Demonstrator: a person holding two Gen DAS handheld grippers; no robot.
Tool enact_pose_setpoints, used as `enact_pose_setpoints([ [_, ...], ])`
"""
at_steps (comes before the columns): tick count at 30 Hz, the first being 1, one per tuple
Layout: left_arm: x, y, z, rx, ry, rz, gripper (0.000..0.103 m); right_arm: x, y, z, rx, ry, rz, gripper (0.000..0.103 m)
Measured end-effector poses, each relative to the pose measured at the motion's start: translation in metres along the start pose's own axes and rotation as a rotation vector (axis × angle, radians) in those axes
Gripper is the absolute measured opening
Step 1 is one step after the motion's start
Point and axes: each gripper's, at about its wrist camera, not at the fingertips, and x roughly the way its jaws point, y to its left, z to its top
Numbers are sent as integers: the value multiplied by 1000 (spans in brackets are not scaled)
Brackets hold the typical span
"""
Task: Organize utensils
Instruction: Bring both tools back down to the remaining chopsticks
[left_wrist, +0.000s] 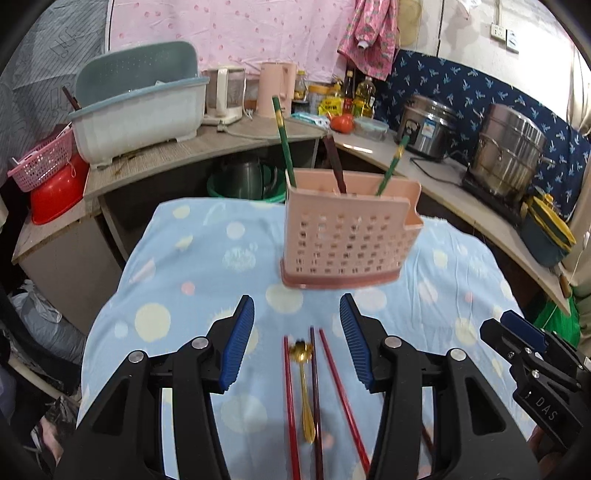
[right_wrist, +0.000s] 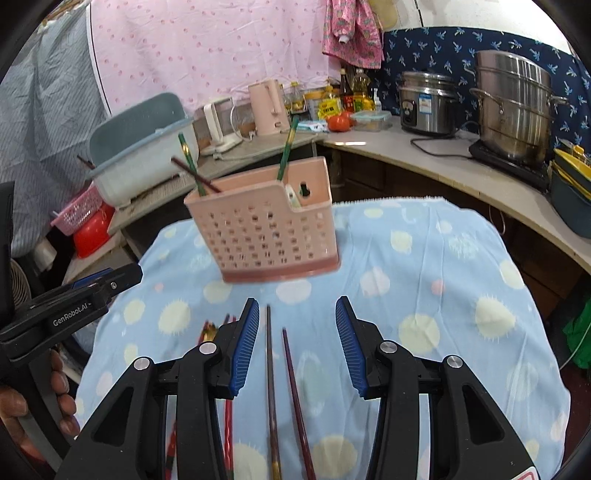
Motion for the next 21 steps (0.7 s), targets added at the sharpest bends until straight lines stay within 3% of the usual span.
enact_pose_setpoints([
  [14, 1, 2, -87, 14, 153, 12, 46, 0, -11, -82, 2, 157, -21, 42],
  [21, -1, 2, -124, 29, 209, 23, 46, -2, -11, -109, -24, 194, -41, 39],
])
